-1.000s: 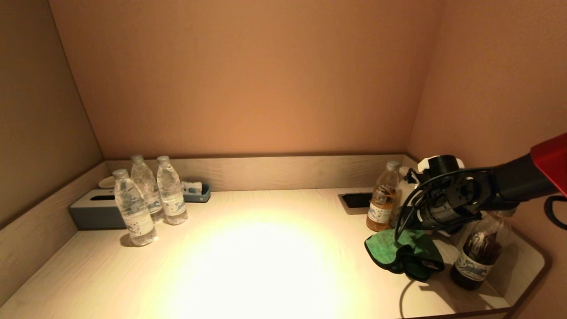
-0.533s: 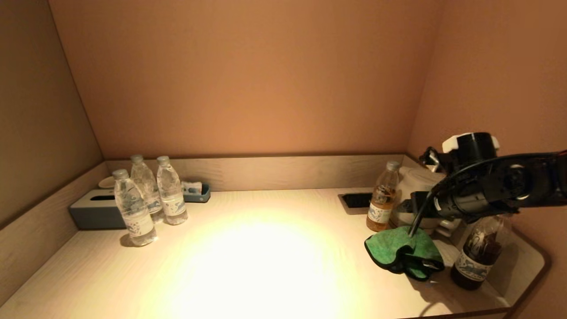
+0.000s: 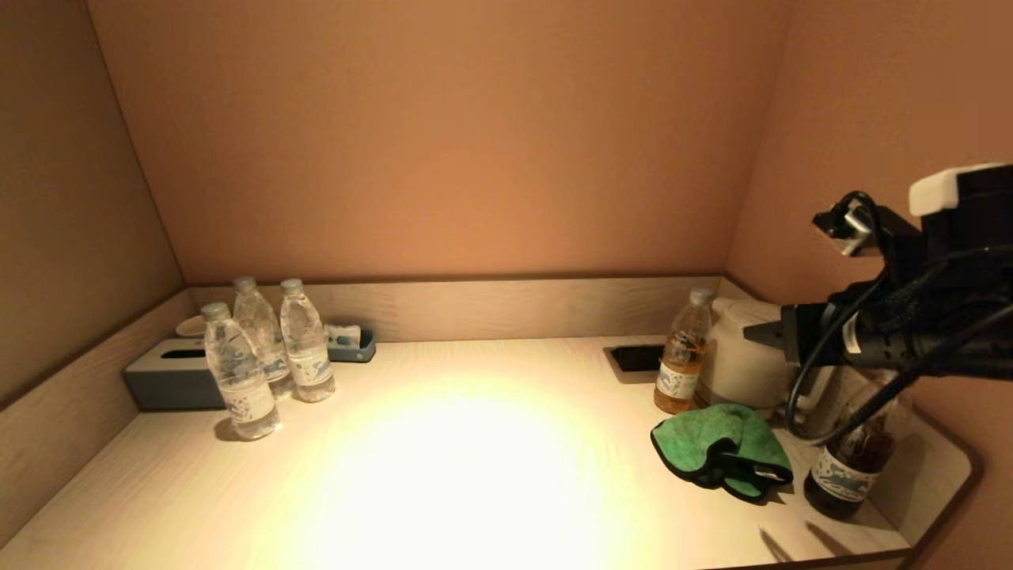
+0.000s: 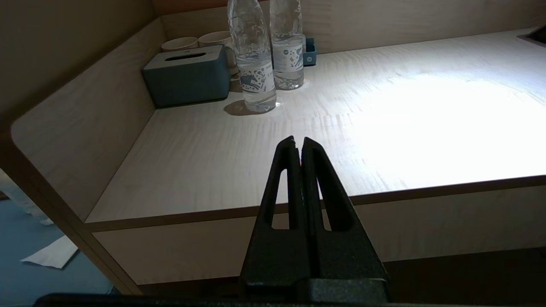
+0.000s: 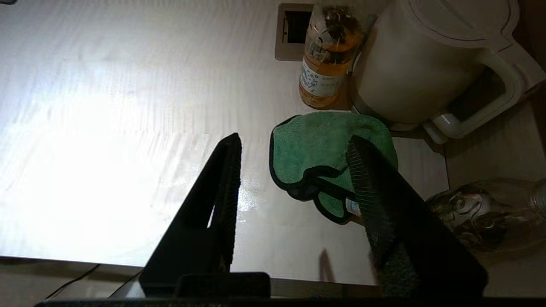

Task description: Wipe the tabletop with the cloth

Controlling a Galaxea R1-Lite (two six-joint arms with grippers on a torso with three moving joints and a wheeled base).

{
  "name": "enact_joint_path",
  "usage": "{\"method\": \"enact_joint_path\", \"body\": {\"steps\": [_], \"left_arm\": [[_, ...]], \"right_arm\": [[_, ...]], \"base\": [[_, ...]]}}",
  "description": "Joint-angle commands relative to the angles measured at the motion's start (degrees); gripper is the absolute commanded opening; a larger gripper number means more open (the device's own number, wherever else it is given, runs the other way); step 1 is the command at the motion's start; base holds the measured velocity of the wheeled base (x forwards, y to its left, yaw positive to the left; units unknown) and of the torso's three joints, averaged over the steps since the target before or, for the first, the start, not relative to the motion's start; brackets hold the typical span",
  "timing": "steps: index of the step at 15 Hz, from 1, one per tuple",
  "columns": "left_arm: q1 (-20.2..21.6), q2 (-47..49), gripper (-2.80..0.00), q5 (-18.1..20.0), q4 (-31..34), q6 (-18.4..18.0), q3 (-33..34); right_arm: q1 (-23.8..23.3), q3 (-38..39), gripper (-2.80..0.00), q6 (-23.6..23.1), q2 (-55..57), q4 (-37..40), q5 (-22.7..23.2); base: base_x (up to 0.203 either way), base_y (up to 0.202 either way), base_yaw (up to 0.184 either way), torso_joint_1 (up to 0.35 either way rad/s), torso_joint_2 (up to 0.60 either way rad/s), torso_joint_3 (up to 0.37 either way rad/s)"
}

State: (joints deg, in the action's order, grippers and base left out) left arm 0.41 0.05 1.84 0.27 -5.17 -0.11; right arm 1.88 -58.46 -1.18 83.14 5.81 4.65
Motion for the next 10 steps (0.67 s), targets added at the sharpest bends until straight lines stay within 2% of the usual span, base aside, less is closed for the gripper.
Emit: {"method": "enact_joint_path", "body": {"steps": [1, 4, 10], "left_arm": [[-0.06, 0.04, -2.80, 0.00, 0.00, -0.02, 0.02], [-0.06, 0.04, -2.80, 0.00, 0.00, -0.02, 0.02], [-0.02, 0.04, -2.80, 0.00, 0.00, -0.02, 0.02]], "right_arm": [[0.15, 0.45, -2.80, -0.05, -3.16, 0.07, 0.44], [0.14, 0.50, -2.80, -0.03, -3.22, 0.06, 0.44], [0.02, 2.56, -2.80, 0.23, -10.42, -0.26, 0.32]], "base": [[0.000, 0.000, 0.000, 0.000, 0.00, 0.000], [0.000, 0.000, 0.000, 0.000, 0.00, 0.000], [0.000, 0.000, 0.000, 0.000, 0.00, 0.000]]}}
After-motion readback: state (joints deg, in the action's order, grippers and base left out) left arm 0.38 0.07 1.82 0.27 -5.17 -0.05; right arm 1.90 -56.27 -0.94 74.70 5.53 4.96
